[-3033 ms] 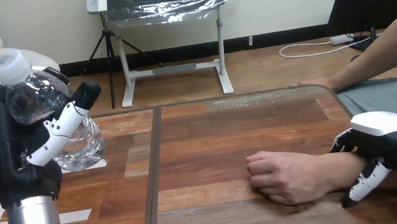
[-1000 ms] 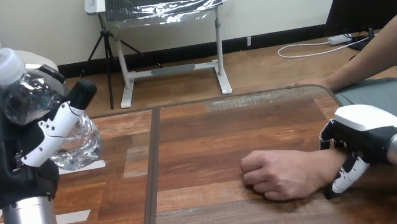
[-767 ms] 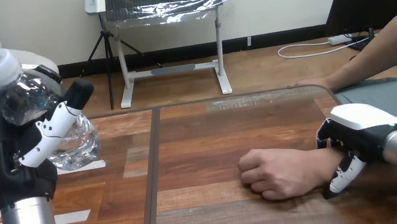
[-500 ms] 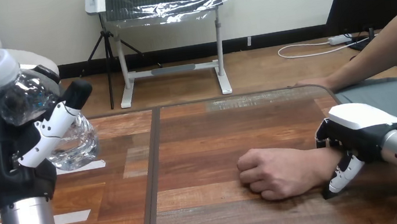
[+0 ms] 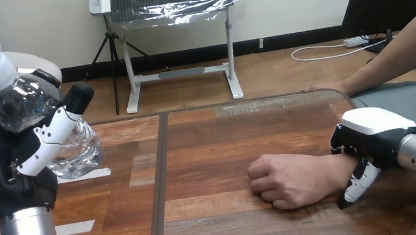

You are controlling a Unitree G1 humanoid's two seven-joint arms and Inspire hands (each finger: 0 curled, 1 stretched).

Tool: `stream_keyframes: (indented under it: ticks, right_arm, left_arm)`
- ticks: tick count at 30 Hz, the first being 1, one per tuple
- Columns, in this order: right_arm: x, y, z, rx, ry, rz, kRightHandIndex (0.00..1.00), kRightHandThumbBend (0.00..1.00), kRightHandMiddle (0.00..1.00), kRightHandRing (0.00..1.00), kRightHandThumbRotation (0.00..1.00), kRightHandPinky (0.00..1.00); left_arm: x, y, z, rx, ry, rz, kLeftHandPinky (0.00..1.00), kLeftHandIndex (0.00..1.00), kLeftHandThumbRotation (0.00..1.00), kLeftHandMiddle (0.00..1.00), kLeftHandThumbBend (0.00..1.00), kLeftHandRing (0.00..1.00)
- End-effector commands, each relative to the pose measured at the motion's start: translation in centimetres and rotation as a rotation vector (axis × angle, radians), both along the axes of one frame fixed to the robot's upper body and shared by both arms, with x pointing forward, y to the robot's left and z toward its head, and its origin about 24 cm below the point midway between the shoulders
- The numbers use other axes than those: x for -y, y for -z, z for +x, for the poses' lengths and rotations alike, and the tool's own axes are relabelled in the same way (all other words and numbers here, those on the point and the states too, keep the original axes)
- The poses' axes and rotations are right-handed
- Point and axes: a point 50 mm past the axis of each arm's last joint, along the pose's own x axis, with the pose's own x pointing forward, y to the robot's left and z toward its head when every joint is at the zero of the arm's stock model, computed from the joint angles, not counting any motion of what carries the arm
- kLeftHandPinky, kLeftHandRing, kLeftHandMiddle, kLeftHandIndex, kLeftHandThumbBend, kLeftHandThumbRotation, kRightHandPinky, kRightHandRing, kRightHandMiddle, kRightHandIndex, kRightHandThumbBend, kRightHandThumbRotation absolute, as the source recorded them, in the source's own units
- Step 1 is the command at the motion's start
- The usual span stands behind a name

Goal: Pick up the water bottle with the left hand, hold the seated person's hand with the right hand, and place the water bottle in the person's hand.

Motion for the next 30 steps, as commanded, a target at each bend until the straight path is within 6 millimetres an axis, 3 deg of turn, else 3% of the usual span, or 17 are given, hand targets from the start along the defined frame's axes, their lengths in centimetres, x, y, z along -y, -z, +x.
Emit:
stream_keyframes:
  ticks: [1,17,30]
  right_arm:
    - [-1.8,5.5,-3.4,-0.239,-0.051,-0.024,0.31,0.90,0.27,0.18,0.00,0.11]
    - [-1.2,4.3,-3.0,-0.233,-0.033,-0.019,0.25,0.90,0.23,0.16,0.00,0.10]
    - [-0.4,2.2,-2.3,-0.198,-0.022,-0.002,0.24,0.88,0.23,0.16,0.00,0.10]
  left_arm:
    - [0.5,-2.5,0.8,0.116,0.026,0.013,0.14,0.31,0.00,0.26,0.61,0.20]
    - [0.4,-2.4,0.8,0.113,0.019,0.018,0.14,0.31,0.00,0.27,0.60,0.20]
    - [0.3,-2.2,1.0,0.113,0.033,0.007,0.14,0.31,0.00,0.26,0.58,0.20]
